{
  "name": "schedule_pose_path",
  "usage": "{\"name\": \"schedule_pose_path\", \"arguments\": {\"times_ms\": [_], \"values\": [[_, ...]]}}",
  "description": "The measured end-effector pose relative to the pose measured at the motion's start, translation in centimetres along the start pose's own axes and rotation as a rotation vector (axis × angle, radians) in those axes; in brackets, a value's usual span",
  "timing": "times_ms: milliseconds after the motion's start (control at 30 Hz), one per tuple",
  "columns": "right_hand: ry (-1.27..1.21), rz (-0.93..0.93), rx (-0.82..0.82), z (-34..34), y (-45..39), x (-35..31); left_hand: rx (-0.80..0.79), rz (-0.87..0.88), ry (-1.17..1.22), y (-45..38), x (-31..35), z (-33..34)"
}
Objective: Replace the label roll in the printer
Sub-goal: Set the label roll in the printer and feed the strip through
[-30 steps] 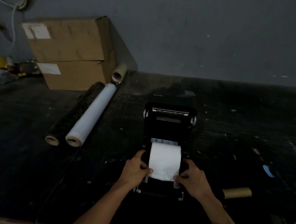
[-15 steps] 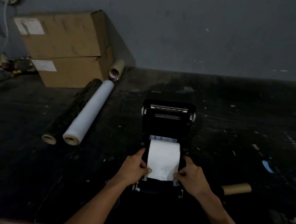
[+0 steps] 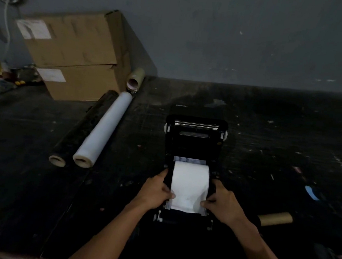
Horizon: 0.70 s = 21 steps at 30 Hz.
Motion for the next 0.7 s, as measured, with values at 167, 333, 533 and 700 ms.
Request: {"name": "schedule_pose_path", "arguments": {"times_ms": [167, 333, 533, 700], "values": [[-0.033, 0.014, 0.055, 0.5, 0.6, 0.3, -0.069, -0.029, -0.058, -0.1, 0.1, 0.2], [-0.002, 0.033, 0.016, 0.6, 0.2, 0.7, -0.081, -0.035, -0.101, -0.6, 0.8, 0.8], [0.007, 0.05, 0.028, -0.1, -0.1, 0.4, -0.052, -0.032, -0.077, -1.1, 0.7, 0.7], [-0.016, 0.09, 0.061, 0.2, 0.2, 0.9, -0.128, -0.066, -0.219, -1.7, 1.3, 1.3]]}}
Point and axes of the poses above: each hand's wrist, its own y-axis away from the middle knuckle, its own z-axis out of the palm, x = y × z, the point moved 3 cm from there along -y, towards the middle knuckle, and after that the axes turned 15 degrees about y, right-handed, at the moved point
